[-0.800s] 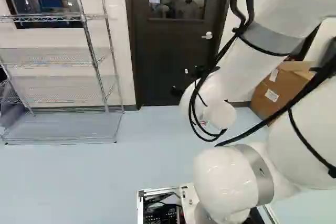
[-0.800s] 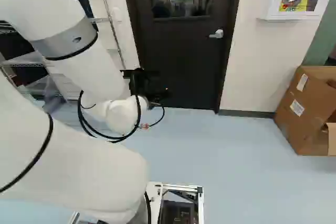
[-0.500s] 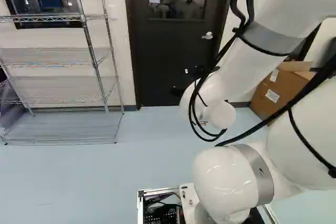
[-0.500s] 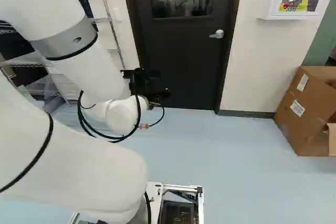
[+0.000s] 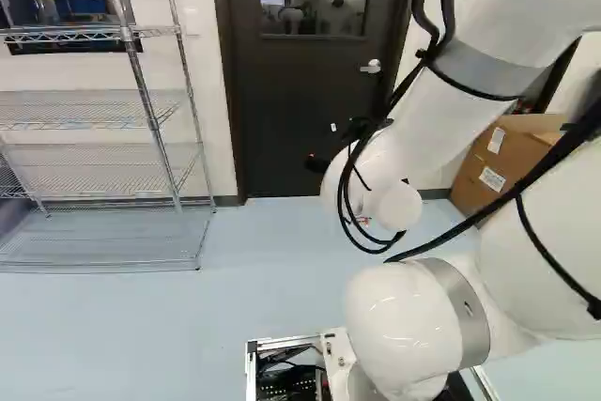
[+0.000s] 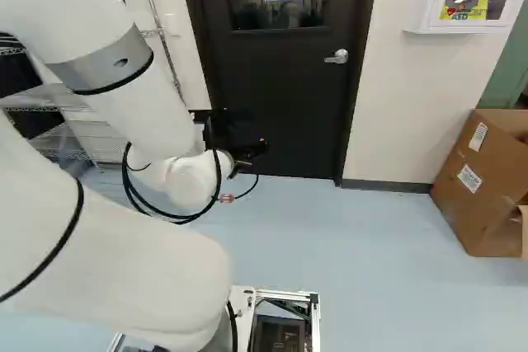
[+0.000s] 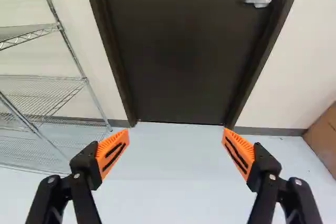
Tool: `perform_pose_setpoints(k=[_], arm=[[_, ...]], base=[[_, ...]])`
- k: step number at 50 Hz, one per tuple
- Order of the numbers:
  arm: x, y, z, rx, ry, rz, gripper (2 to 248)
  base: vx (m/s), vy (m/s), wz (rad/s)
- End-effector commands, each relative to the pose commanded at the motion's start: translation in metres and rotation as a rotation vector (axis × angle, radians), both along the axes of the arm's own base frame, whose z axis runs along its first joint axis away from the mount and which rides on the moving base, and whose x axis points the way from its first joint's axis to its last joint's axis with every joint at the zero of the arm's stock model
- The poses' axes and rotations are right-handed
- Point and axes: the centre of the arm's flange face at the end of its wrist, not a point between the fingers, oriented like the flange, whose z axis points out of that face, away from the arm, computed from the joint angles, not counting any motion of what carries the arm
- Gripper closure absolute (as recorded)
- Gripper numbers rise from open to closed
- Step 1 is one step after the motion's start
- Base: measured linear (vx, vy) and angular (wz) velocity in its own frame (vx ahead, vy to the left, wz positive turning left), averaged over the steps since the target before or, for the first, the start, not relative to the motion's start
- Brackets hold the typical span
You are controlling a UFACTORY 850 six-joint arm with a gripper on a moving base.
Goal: Open the door and move inside
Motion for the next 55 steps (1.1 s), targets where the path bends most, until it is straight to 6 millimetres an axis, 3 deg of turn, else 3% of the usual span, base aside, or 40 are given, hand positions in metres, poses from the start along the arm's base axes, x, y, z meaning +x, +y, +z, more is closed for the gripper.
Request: perform_pose_setpoints(k=[55], arm=[[0.0,0.0,0.0,0.0,0.0,0.0,3]], base=[[0.191,-0.091,0.004]])
